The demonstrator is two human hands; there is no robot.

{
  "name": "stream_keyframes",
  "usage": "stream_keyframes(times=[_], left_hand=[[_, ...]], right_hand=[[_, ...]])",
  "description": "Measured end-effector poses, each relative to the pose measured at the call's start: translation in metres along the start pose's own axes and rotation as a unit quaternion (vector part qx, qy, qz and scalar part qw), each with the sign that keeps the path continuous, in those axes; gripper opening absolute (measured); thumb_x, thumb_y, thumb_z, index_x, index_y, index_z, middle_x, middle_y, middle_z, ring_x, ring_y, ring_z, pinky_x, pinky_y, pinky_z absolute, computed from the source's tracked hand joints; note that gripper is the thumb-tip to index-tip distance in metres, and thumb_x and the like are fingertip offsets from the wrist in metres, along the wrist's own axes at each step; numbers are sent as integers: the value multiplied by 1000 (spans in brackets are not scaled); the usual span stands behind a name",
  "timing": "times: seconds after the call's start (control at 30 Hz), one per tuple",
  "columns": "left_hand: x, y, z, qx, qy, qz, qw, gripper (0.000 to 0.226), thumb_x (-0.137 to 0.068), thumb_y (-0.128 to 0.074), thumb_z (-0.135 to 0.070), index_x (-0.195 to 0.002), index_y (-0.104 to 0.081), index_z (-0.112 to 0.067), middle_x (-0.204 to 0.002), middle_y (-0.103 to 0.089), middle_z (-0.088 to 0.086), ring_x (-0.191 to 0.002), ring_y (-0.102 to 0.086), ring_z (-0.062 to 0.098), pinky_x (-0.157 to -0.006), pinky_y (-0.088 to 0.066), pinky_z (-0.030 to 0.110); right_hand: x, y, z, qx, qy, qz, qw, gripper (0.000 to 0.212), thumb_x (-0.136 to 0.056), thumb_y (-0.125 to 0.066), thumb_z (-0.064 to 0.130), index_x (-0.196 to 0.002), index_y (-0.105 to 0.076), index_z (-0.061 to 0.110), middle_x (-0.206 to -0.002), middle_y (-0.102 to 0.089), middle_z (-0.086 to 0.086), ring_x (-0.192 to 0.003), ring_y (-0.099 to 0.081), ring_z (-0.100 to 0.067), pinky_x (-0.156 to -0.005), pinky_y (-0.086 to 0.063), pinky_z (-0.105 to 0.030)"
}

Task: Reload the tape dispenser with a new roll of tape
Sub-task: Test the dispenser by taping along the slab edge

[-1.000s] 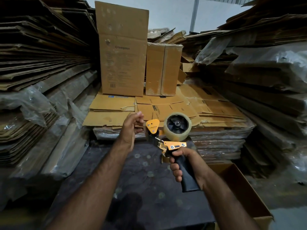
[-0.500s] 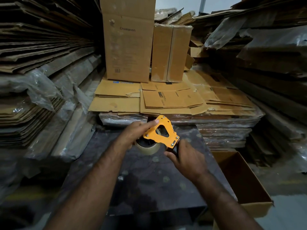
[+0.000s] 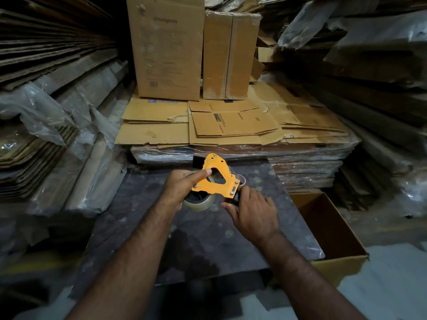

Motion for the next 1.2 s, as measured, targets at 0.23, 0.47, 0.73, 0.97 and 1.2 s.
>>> stream_keyframes(times=[0.23,0.47,0.73,0.97,1.2], left_hand=[[-2,3,12,-25,126,96,987,64,-66,-73,-78,-97,-81,-23,-97,-80,-1,-97,-73,22,-93,-55,43],[5,21,35,65,257,106,958,92,-86,-37,-83,-102,-73,0,-95,-79,16,-81,-74,29,-58,-57,30],[44,-19,68,102,326,232,911,103,-90,-21,-82,-108,-71,6,-102,-77,21,-77,-75,28,-54,-55,26],[32,-30,63,183,310,215,908,86,-94,-30,-75,-118,-65,1,-102,-78,20,-83,-78,32,-54,-57,28],[19,-35,58,219,275,164,922,22,-97,-62,-23,-98,-68,-2,-74,-78,12,-57,-74,17,-45,-56,23]], right_hand=[[12,-2,-1,-92,-62,45,993,56,-85,-42,71,-100,-56,18,-97,-70,-7,-90,-68,-32,-73,-50,-40],[15,-21,-5,-462,-283,224,810,55,-86,-40,62,-75,-66,15,-70,-61,-7,-59,-54,-24,-57,-46,-36],[21,-9,10,-705,-368,309,521,59,-81,-37,63,-64,-58,10,-61,-50,-8,-43,-41,-19,-46,-33,-26],[33,-5,18,-729,-365,313,488,59,-80,-37,62,-65,-57,9,-61,-48,-8,-43,-40,-18,-46,-32,-26],[47,2,12,-718,-378,302,501,60,-82,-37,63,-64,-57,9,-61,-48,-7,-44,-39,-18,-44,-33,-25]])
Point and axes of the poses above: each hand's wrist, its own x-axis away from the middle knuckle, its own y-axis out of the back of the hand, z = x × y, the point moved 3 cm from there along -x, towards the middle knuckle
